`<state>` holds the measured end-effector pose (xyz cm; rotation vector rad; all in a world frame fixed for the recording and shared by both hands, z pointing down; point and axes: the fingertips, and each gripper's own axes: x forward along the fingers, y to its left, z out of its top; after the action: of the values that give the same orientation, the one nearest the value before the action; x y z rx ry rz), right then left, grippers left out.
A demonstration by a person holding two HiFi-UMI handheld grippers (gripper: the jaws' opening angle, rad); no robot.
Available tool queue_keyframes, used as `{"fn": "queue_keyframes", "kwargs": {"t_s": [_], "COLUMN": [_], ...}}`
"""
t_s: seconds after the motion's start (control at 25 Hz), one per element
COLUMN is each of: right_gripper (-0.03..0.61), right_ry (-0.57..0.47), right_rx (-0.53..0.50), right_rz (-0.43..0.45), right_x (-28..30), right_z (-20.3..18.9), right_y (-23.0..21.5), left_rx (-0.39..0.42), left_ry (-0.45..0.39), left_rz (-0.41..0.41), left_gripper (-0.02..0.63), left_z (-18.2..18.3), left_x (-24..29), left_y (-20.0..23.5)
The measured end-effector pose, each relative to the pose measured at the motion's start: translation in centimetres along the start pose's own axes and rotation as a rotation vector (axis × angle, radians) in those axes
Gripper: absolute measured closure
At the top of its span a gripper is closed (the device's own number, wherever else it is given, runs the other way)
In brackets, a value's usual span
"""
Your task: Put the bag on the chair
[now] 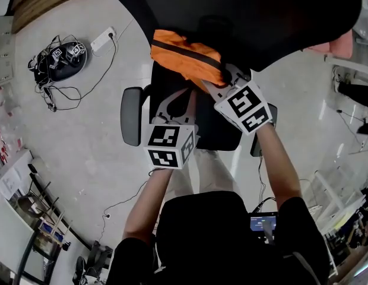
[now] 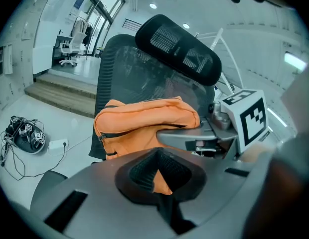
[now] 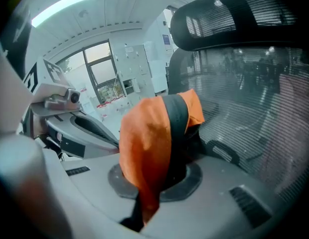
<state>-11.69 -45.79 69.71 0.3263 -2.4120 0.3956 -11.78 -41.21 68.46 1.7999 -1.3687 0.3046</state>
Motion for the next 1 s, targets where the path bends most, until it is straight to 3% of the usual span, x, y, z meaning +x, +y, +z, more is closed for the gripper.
{"fn": "queue_keyframes", "kwargs": {"t_s": [0.48, 1.0], "right_gripper": [0.565, 0.532], "right_ry": [0.001, 0.058], "right_rx": [0.07, 0.188], "right_rz": [-0.077, -0.214], "right_x": [0.1, -1.1], "right_z": [-3.0, -8.4], "right_y": [-4.3, -8.7], "left_rx": [-0.007, 0.021], "left_ry": [0.01, 0.04], "left_rz": [0.023, -0.017], "left_gripper": [0.604, 0.604], "left_z": [-0.1, -1.5], "left_x": [3.4, 7.3], "left_y": [2.4, 0.6]}}
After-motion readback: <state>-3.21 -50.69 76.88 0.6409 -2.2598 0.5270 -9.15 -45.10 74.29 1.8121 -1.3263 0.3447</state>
